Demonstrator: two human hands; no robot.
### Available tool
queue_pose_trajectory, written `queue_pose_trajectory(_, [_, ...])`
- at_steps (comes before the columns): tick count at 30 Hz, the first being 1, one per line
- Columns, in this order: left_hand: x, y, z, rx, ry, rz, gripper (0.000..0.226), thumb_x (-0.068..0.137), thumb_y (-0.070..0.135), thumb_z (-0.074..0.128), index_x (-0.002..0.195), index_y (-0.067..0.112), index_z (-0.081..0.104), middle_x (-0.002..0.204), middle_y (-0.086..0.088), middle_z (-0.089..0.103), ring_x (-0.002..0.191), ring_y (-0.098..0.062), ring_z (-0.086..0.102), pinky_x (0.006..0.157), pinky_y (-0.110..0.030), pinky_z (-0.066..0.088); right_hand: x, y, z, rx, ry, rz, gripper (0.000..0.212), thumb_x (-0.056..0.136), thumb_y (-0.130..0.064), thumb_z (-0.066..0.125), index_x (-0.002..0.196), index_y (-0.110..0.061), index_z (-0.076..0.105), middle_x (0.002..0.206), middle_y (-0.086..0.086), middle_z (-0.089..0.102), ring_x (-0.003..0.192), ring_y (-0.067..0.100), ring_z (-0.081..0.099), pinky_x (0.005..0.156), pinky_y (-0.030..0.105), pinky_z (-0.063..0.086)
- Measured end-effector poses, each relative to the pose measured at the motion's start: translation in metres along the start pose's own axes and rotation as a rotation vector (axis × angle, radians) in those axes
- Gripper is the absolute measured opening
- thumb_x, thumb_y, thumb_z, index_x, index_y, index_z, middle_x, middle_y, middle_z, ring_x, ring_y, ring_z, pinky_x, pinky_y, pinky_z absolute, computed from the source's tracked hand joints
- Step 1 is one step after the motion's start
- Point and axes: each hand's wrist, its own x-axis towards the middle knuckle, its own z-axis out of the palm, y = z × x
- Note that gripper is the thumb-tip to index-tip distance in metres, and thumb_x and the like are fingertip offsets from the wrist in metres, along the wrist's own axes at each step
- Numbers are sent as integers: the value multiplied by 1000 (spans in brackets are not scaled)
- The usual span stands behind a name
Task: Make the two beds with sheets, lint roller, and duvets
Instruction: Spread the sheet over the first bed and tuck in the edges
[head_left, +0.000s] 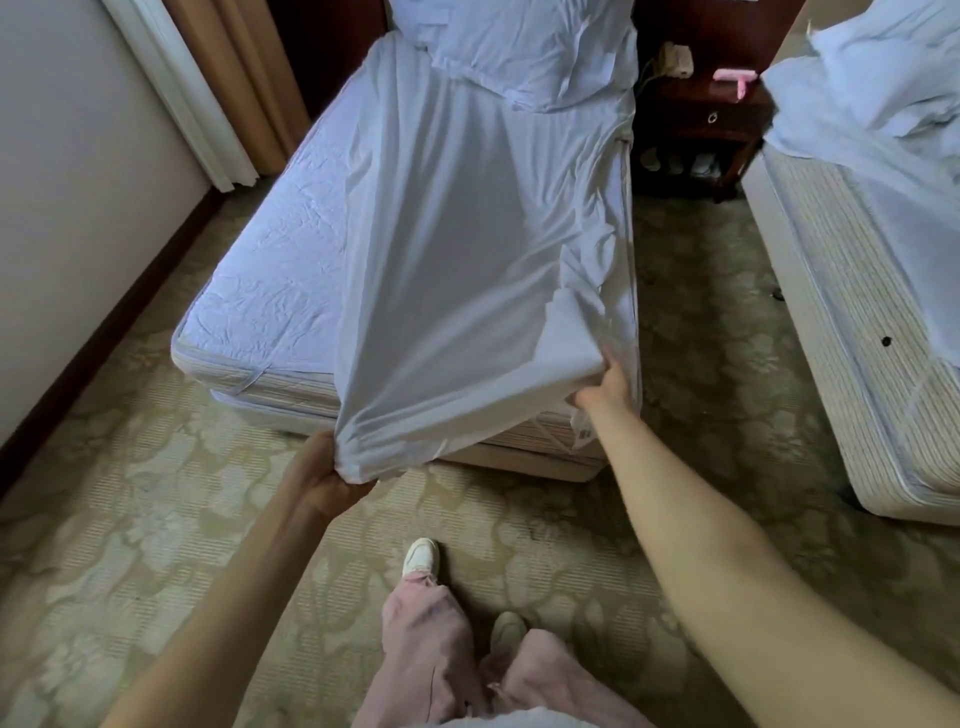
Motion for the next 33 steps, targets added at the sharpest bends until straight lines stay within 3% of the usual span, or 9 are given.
queue_pose_trajectory(3, [-2,2,-16,38,85,24,50,43,-5,87,90,-1,71,84,-25,71,68,-40,70,45,-49,54,1,-26,-12,-52,79,-68,35,99,-29,43,131,-16,50,137,16,50,127,36,44,107,52,33])
queue_pose_trajectory(5, [0,4,-24,58,210,39,17,84,5,53,97,5,64,78,-19,72,63,-34,70,43,-43,54,-4,-41,-33,-75,154,-160,35,98,-21,45,131,-12,50,134,19,52,125,36,48,104,50,38])
queue_pose_trajectory(8, [9,12,-44,79,303,40,33,99,12,28,96,9,61,70,-12,72,56,-26,69,43,-34,55,-30,-67,-56,-155,168,-274,26,92,-5,54,118,-5,57,122,16,60,119,31,53,100,44,42])
queue_pose_trajectory(12, [8,16,-47,85,317,53,30,102,16,30,98,16,59,67,-6,70,55,-21,69,43,-31,54,-47,-107,-90,-258,213,-320,34,98,-15,46,132,-14,49,120,4,60,117,21,52,92,41,48])
queue_pose_trajectory(15, [5,13,-36,110,256,61,16,82,1,61,91,13,60,63,-6,69,51,-20,68,39,-30,53,-49,-137,-115,-84,174,-438,33,95,-16,51,128,-14,52,111,3,68,101,12,63,67,30,55])
queue_pose_trajectory(21, [10,-6,-23,108,229,90,30,96,42,45,95,16,61,67,-5,71,55,-21,68,46,-37,55,-100,-177,-140,40,183,-458,23,100,-15,40,117,-25,52,112,5,60,115,24,53,88,33,46])
queue_pose_trajectory(25, [11,-20,-18,232,242,27,22,90,27,54,104,11,58,79,-10,73,64,-26,71,54,-48,56,-111,-188,-180,-253,357,-575,26,101,-21,35,101,-25,61,101,-3,64,104,16,58,67,26,50])
queue_pose_trajectory(30, [17,-34,-10,250,294,90,17,99,21,43,96,12,57,66,-4,72,55,-18,69,45,-38,56,-110,-171,-244,-868,582,-661,41,85,4,59,125,-1,53,122,23,58,112,40,54,93,44,44])
queue_pose_trajectory(33, [24,-36,-20,101,357,117,25,101,21,38,120,12,52,100,-8,69,94,-22,66,72,-39,58,-115,-154,-263,-931,545,-594,39,80,10,62,118,10,52,114,29,59,107,45,55,83,43,44])
